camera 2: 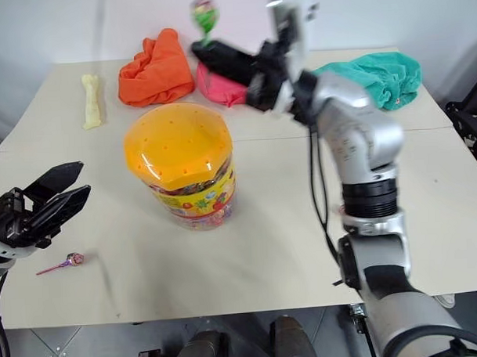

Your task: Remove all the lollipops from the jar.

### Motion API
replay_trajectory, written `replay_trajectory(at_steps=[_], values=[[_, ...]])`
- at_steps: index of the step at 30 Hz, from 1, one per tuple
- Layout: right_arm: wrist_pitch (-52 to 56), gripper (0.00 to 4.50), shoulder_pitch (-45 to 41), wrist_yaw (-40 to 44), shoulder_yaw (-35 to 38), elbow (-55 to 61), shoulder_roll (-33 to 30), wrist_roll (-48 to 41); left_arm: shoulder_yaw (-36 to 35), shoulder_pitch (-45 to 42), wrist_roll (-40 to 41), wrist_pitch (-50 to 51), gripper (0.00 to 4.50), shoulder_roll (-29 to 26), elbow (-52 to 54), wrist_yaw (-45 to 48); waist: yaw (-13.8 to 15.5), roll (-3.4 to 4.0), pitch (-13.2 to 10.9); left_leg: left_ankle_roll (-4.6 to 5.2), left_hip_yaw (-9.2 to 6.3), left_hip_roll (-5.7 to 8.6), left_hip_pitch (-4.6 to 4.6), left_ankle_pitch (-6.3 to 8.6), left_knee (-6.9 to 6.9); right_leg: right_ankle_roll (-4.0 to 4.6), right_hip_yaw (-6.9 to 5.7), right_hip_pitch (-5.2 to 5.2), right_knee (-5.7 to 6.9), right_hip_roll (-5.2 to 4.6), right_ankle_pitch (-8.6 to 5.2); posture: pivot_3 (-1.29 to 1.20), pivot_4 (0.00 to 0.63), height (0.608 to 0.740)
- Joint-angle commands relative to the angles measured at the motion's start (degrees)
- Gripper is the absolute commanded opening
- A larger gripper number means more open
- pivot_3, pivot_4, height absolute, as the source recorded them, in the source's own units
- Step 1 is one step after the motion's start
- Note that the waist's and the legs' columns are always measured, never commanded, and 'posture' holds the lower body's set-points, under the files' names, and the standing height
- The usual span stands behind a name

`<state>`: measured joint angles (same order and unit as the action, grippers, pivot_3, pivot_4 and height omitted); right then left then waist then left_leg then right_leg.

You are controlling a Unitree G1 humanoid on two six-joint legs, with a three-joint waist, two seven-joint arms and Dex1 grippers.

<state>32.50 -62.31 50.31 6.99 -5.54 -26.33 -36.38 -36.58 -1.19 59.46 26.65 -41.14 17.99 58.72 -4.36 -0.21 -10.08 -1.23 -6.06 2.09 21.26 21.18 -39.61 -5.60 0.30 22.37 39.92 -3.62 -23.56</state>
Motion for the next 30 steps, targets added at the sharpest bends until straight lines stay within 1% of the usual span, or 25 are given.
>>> replay_trajectory(at_steps=[1,4,5,7,8,9,10,11,12,15,17,18,21,25,27,30], values=[[-0.1,0.03,4.0,4.0,2.5,-1.5,-11.3,4.0,0.9,2.2,-1.7,-0.7,2.88,-2.1,2.6,3.9,0.2,0.00,0.0,0.02,0.01,0.04,0.00,0.00,0.02,0.00,0.01,-0.01,-0.04,-0.04,0.00,0.00,0.150,0.740],[1.6,0.03,11.1,5.5,2.3,-2.6,-21.9,8.0,2.4,3.9,-3.4,-1.6,2.88,-2.6,2.9,6.1,0.8,-0.01,0.0,0.10,0.08,0.05,0.00,0.03,0.21,0.00,0.04,-0.06,-0.15,-0.05,0.00,0.00,0.150,0.740],[1.0,0.03,12.8,5.9,2.1,-2.6,-23.7,8.9,2.7,4.1,-3.9,-1.9,2.88,-2.6,3.0,6.4,1.1,-0.01,0.0,0.12,0.19,0.04,0.00,0.01,0.27,0.00,0.04,-0.07,-0.17,-0.06,0.00,0.00,0.150,0.740],[-1.7,0.03,19.6,8.7,1.9,-1.5,-29.1,11.7,3.6,4.4,-4.6,-2.3,2.88,-2.4,3.0,7.0,1.2,0.05,0.0,0.19,0.37,0.02,0.02,-0.03,0.38,0.00,0.06,-0.06,-0.21,-0.05,0.00,0.00,0.150,0.740],[-1.6,0.03,25.9,9.5,3.0,-0.7,-32.6,13.3,4.6,4.5,-5.6,-2.8,2.88,-2.3,3.1,7.4,1.2,0.05,0.0,0.22,0.43,-0.01,0.03,-0.07,0.40,-0.01,0.06,-0.07,-0.26,-0.04,0.00,0.00,0.150,0.740],[-3.2,0.03,34.2,9.1,4.1,-0.3,-35.4,16.7,6.4,4.4,-7.2,-3.7,2.88,-2.2,2.8,8.1,0.9,0.09,0.0,0.22,0.44,-0.02,0.03,-0.07,0.40,-0.01,0.07,-0.08,-0.27,-0.04,0.00,0.00,0.150,0.740],[-4.3,0.03,39.5,8.6,4.9,-0.2,-36.9,18.9,7.6,4.3,-8.3,-4.2,2.88,-2.1,2.6,8.6,0.6,0.17,0.0,0.23,0.74,-0.12,-0.02,-0.08,0.39,-0.01,0.17,-0.06,-0.25,0.06,0.00,0.00,0.150,0.740],[-6.2,0.03,44.4,7.5,5.2,-0.1,-37.7,21.8,8.5,4.0,-8.5,-3.7,2.88,-2.3,2.3,8.8,1.8,0.08,0.0,0.24,0.94,-0.24,-0.08,-0.12,0.40,0.00,0.18,-0.06,-0.23,0.11,0.00,0.00,0.150,0.740],[-7.6,0.03,47.3,6.4,5.3,0.2,-38.0,23.1,9.0,3.7,-8.5,-3.4,2.88,-2.5,2.1,8.9,3.0,-0.05,0.1,0.24,0.79,-0.37,-0.10,-0.12,0.39,0.00,0.01,-0.22,-0.24,0.13,0.00,0.00,0.150,0.740],[-9.0,0.03,54.1,5.2,7.7,2.4,-37.5,23.4,9.3,2.9,-9.4,-4.2,2.88,-3.0,1.0,9.3,3.0,0.19,0.0,0.30,0.75,-0.19,0.04,-0.07,0.27,-0.14,0.06,-0.38,-0.50,-0.03,0.07,0.00,0.150,0.740],[-8.5,0.03,58.3,5.2,9.1,3.7,-37.5,23.5,9.5,2.6,-10.5,-4.8,2.88,-3.4,0.3,9.6,3.0,0.23,0.0,0.32,0.79,-0.15,-0.07,-0.08,0.08,-0.18,0.04,-0.56,-0.58,-0.09,0.09,0.00,0.150,0.740],[-8.3,0.03,59.3,5.1,9.5,4.1,-37.4,23.5,9.6,2.5,-10.8,-4.9,2.88,-3.6,0.1,9.8,2.9,0.24,0.0,0.32,0.74,-0.21,-0.15,-0.08,0.04,-0.18,0.00,-0.73,-0.87,-0.03,0.08,0.00,0.150,0.740],[-6.4,0.03,61.4,5.3,11.2,6.0,-36.7,22.2,9.8,2.1,-10.9,-5.0,2.88,-3.6,-0.4,10.2,2.7,0.25,0.0,0.30,0.72,-0.26,-0.26,-0.09,0.05,-0.17,0.02,-0.86,-0.96,0.05,0.08,0.00,0.150,0.740],[-6.1,1.00,62.6,7.1,13.5,8.7,-35.3,19.2,10.2,1.6,-11.9,-5.4,2.88,-3.8,-1.1,10.4,2.9,0.25,0.0,0.30,0.68,-0.27,-0.25,-0.09,0.05,-0.18,0.00,-0.86,-0.97,0.06,0.09,0.00,0.150,0.740],[-7.3,1.74,62.3,7.2,14.2,8.5,-35.0,18.8,10.1,1.5,-12.3,-5.4,2.88,-3.7,-1.3,10.2,2.9,0.25,0.0,0.31,0.67,-0.27,-0.22,-0.09,0.06,-0.18,-0.01,-0.86,-1.02,0.06,0.09,0.00,0.150,0.740],[-9.9,2.76,61.9,9.4,16.6,8.2,-34.7,16.6,9.8,1.3,-13.2,-5.3,2.88,-3.9,-1.9,9.4,3.1,0.25,0.0,0.31,0.66,-0.26,-0.20,-0.08,0.06,-0.18,-0.01,-0.86,-1.04,0.05,0.09,0.00,0.150,0.740]])
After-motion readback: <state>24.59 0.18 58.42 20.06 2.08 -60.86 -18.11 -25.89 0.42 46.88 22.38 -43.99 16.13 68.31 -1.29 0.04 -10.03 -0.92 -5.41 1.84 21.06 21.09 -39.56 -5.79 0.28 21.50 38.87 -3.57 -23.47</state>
